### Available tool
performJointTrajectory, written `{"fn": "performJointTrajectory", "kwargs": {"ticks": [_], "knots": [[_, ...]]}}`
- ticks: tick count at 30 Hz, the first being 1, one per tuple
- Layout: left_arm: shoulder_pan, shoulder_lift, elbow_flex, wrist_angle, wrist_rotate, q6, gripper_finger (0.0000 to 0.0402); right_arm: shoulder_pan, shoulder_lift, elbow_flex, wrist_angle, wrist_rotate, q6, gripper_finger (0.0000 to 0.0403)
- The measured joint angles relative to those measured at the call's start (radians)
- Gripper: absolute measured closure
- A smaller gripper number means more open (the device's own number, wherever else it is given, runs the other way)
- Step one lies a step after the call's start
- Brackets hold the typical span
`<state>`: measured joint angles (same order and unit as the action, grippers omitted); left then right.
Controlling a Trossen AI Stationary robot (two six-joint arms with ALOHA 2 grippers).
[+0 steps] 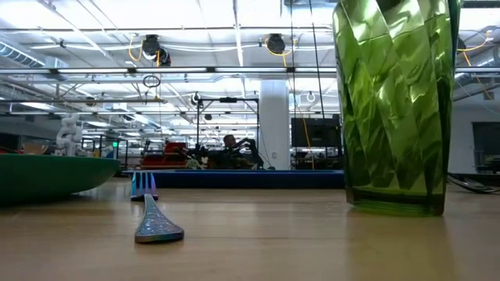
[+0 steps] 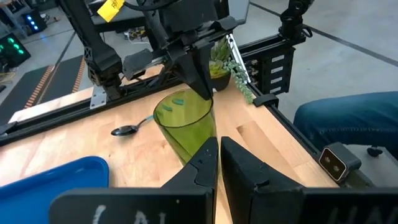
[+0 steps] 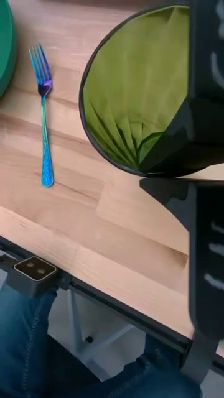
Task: Pick and place plate/cup/fork/spoon on tray
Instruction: Put the green cup on the blue serving tray
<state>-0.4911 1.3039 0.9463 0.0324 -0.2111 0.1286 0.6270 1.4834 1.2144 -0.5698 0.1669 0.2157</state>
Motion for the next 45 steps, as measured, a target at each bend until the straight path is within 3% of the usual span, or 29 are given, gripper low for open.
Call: {"fn": "performJointTrajectory", "kwargs": {"ticks": [7, 12, 22, 33, 45], "knots": [[0.012, 0.079, 0.000, 0.137, -0.001, 0.029, 0.0371, -0.011, -0.002, 0.000, 0.027, 0.017, -0.013, 0.0401], [0.037, 0.144, 0.021, 0.199, 0.009, 0.076, 0.0329, -0.027, -0.002, 0.000, 0.026, 0.015, -0.023, 0.0402], [0.082, 0.317, 0.251, -0.069, 0.115, 0.223, 0.0260, -0.037, -0.002, 0.000, 0.027, -0.012, -0.076, 0.0402], [0.123, 0.531, 0.470, -0.213, 0.131, 0.384, 0.0256, -0.037, -0.003, 0.000, 0.025, -0.043, -0.140, 0.0403], [0.154, 0.617, 0.526, -0.257, 0.178, 0.552, 0.0256, -0.038, -0.003, -0.001, 0.019, -0.040, -0.192, 0.0403]]}}
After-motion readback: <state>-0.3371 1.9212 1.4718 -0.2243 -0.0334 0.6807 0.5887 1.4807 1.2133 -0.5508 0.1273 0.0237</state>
